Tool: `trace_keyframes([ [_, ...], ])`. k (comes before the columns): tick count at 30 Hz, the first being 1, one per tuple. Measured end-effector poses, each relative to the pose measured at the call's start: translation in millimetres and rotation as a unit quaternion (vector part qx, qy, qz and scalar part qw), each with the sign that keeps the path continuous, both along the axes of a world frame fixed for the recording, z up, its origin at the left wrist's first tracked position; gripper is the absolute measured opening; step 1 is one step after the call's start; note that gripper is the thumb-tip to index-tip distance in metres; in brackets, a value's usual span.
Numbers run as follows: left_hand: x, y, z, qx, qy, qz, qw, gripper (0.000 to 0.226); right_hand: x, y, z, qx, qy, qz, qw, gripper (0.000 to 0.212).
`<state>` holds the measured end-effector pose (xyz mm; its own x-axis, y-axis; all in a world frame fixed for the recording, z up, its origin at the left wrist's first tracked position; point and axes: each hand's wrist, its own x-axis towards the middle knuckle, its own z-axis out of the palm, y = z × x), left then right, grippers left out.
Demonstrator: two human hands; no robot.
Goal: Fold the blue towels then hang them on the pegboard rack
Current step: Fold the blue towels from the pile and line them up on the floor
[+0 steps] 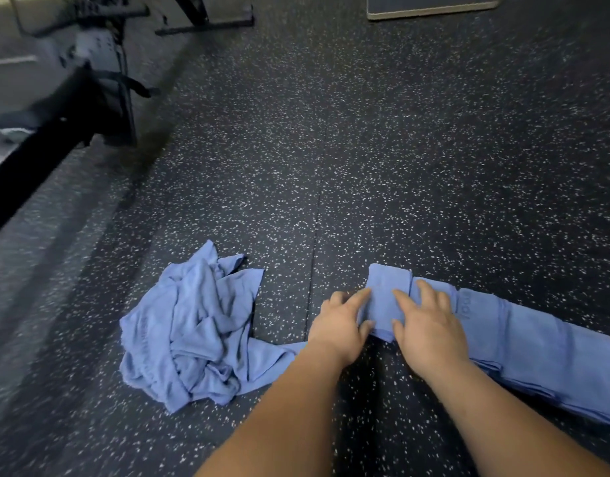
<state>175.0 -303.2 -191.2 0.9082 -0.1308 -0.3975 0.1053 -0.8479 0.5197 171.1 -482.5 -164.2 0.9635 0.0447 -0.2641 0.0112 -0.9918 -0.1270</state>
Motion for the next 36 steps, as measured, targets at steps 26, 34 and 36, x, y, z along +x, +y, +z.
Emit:
trace_keyframes([
  [26,-165.7,258.4,3.4,0.197,0.190,0.268,0.924,0.072,-68.6,206.7,14.3,0.023,0.147,0.248,0.957,0.058],
  [34,-149.5,273.6,26.7,0.189,0.107,0.314,0.924,0.037,-56.1,217.0,28.3,0.005,0.164,0.262,0.951,0.053],
  [36,-148.3,272.7,40.6,0.170,0.076,0.342,0.921,0.040,-55.7,220.3,41.5,0.011,0.177,0.267,0.947,0.051],
])
